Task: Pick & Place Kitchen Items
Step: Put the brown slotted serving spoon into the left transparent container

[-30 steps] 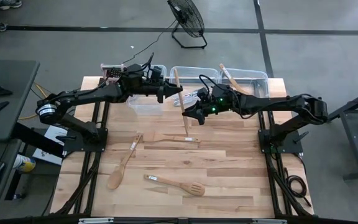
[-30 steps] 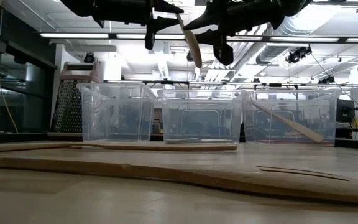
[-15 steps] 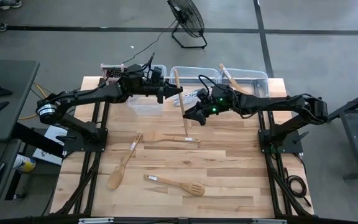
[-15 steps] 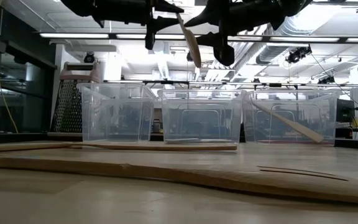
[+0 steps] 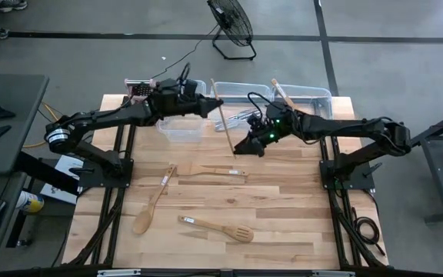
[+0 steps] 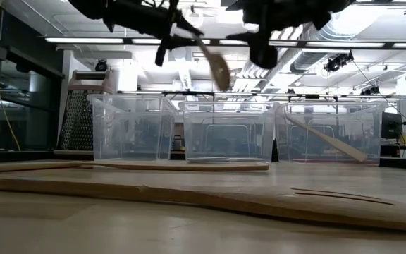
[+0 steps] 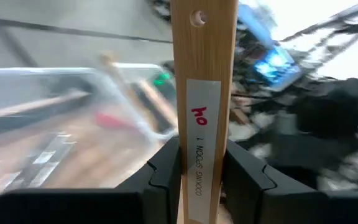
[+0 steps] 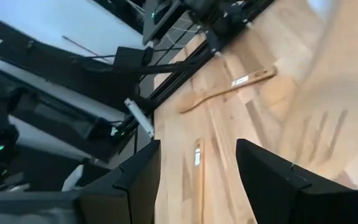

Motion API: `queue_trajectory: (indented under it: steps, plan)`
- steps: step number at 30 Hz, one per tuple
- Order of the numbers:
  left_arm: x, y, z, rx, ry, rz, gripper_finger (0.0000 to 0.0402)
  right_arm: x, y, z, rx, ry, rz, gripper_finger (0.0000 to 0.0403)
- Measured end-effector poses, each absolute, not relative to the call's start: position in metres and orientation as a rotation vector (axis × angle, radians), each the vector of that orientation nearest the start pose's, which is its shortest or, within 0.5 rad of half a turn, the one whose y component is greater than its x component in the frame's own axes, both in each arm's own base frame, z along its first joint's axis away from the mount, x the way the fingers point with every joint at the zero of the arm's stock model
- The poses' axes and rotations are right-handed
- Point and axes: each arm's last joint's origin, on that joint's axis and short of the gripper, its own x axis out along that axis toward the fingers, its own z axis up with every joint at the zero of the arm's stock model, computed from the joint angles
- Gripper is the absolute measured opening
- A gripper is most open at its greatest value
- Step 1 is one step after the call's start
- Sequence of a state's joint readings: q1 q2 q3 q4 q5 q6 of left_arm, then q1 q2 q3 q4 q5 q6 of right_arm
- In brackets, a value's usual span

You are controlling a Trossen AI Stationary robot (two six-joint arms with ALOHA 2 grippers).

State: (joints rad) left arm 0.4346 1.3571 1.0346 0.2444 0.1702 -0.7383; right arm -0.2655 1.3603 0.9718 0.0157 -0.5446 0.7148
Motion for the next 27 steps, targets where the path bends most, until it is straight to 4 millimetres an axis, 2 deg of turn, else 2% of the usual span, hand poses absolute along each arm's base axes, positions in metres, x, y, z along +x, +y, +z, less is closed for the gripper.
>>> queue_trajectory:
  steps: [6,16,22,27]
  plan:
    - [0.282,0.128,0.351,-0.744,0.087,0.451,0.0086,0.271,-0.07,0.309,0.846,0.393,0.065,0.02]
    - [0.26,0.124,0.411,-0.658,0.227,0.685,0.0086,0.238,-0.069,0.327,0.813,0.347,-0.125,0.02]
    - [0.248,0.119,0.434,-0.619,0.264,0.72,0.0086,0.235,-0.068,0.329,0.813,0.34,-0.17,0.02]
    - [0.239,0.118,0.444,-0.575,0.289,0.802,0.0086,0.235,-0.07,0.328,0.806,0.329,-0.209,0.02]
